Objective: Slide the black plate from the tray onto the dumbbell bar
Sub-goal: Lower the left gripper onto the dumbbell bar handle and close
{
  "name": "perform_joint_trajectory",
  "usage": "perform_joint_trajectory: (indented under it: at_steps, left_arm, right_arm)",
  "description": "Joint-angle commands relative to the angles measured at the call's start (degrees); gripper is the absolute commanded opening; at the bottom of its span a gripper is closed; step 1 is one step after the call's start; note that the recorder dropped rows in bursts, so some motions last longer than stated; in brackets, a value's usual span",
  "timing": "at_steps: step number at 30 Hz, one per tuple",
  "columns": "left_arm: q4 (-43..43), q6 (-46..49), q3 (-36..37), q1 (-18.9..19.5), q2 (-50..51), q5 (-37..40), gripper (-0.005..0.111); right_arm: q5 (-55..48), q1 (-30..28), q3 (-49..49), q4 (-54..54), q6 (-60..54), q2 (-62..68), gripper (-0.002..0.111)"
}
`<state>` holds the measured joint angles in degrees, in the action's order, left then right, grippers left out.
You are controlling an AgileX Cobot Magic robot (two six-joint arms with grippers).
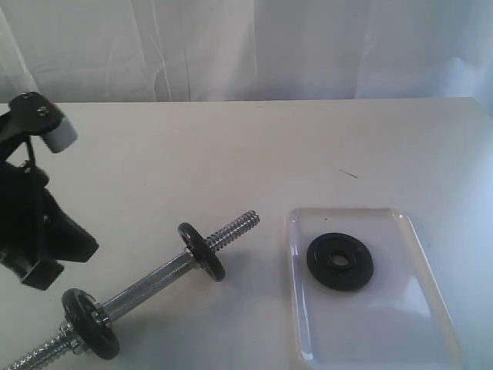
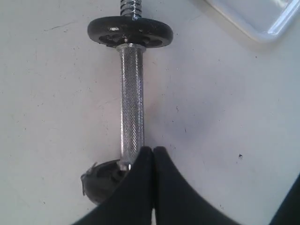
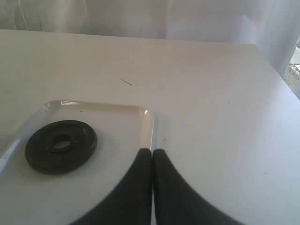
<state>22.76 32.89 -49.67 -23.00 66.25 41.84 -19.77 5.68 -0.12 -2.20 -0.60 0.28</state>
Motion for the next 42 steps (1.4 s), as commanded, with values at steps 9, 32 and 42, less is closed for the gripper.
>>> perform_joint_trajectory:
  at_steps: [9, 32, 42]
  left_arm:
    - [-1.4, -1.1, -4.3, -7.5, 13.8, -3.8, 0.002]
    - [2.7, 6.1, -4.3, -7.7, 27.7, -15.2, 0.077]
    - [2.9, 6.1, -4.3, -7.7, 31.0, -15.7, 0.077]
  right_arm:
    - [0.1, 0.1, 0.1, -0.1, -0.7, -0.3, 0.000]
    - [0.1, 0.1, 0.1, -0.1, -0.7, -0.3, 0.000]
    - [0.1, 0.1, 0.1, -0.1, -0.7, -0.3, 0.000]
